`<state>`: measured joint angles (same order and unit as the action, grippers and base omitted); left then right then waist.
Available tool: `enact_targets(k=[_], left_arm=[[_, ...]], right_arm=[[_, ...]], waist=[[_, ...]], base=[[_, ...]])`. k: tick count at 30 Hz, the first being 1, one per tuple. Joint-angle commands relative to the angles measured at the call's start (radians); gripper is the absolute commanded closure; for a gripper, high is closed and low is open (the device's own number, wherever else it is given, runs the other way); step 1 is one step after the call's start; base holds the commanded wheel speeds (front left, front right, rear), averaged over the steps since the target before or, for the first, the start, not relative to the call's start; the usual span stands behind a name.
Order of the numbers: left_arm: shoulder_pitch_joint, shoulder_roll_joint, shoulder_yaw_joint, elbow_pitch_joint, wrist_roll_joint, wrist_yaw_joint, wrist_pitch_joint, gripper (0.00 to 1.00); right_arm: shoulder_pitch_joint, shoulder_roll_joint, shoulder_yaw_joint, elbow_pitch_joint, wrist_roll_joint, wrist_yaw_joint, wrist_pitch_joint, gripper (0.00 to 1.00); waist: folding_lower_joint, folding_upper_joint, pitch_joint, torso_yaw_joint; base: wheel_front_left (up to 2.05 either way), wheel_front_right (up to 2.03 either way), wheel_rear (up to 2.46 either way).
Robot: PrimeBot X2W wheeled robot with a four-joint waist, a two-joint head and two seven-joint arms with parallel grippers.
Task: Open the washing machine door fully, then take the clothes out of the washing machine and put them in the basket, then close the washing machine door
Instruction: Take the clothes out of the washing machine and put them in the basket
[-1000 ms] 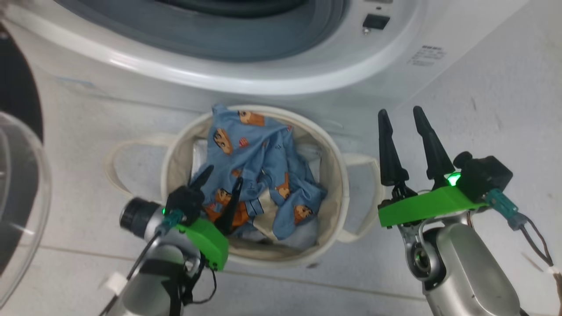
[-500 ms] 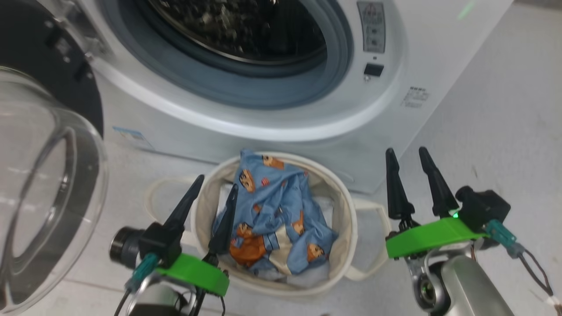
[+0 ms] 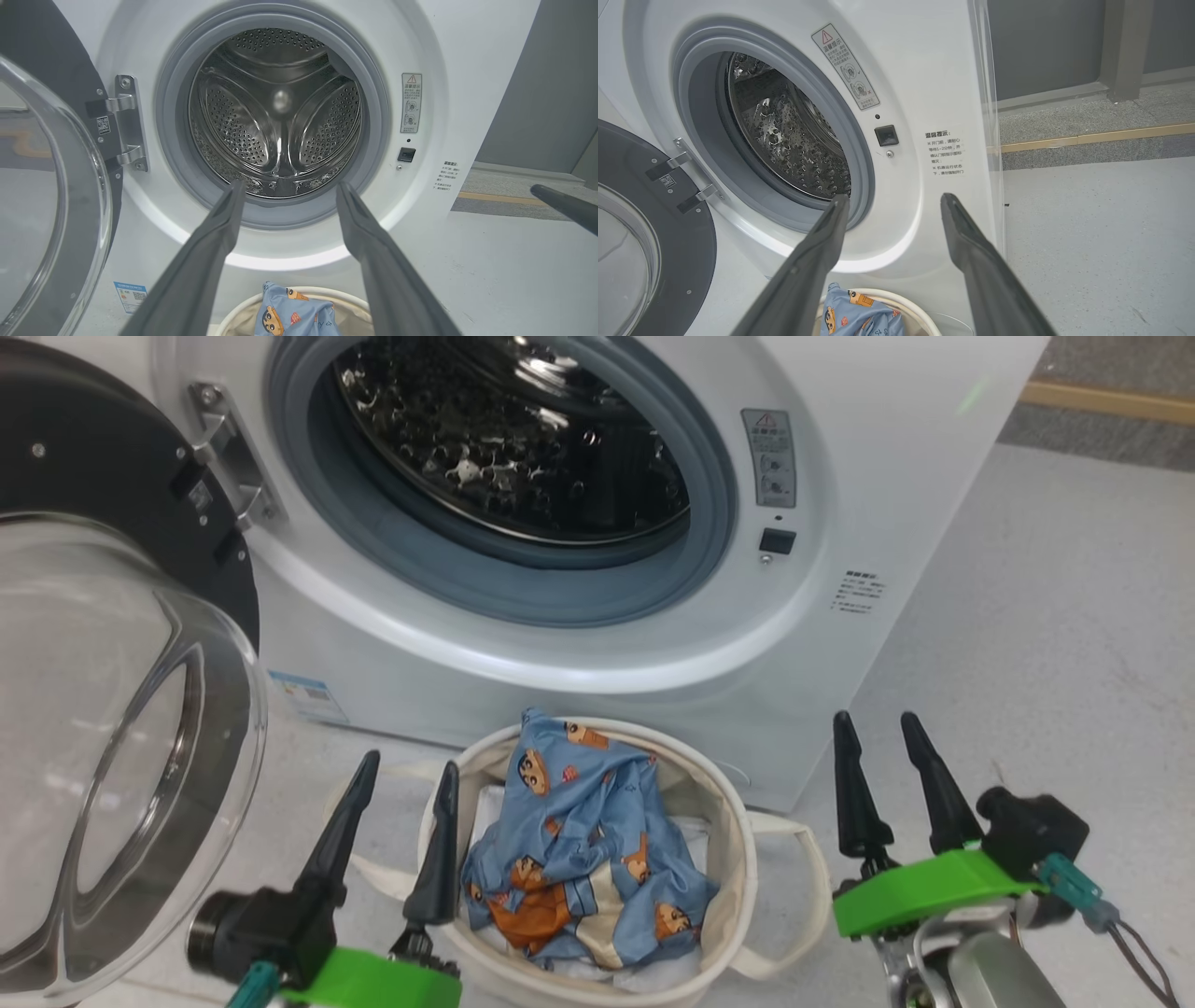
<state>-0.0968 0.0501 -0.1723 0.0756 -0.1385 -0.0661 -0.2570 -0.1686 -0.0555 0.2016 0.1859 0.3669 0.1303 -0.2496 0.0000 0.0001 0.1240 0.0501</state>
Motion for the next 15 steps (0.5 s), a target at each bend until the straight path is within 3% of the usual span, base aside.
enact_targets(k=[1,10,15], left_arm=[[-0.003,0.000,0.041,-0.044,-0.014,0.011,-0.005,0.00],[0.043,0.000,0.050,0.006,0.016,0.061,-0.005,0.00],[0.045,0.000,0.050,0.027,0.010,0.068,-0.005,0.00]], right_arm=[[-0.002,0.005,0.016,-0.029,0.007,0.000,-0.012,0.00],[0.022,0.005,0.006,-0.019,0.017,0.000,-0.012,0.00],[0.029,0.005,0.003,-0.016,0.020,0.000,-0.012,0.00]], waist=[[0.0000,-0.0001,-0.010,-0.005],[0.0000,-0.0001,-0.041,-0.013],[0.0000,-0.0001,-0.051,-0.011]], base=[[0.00,0.00,0.00],[0.00,0.00,0.00],[0.00,0.00,0.00]])
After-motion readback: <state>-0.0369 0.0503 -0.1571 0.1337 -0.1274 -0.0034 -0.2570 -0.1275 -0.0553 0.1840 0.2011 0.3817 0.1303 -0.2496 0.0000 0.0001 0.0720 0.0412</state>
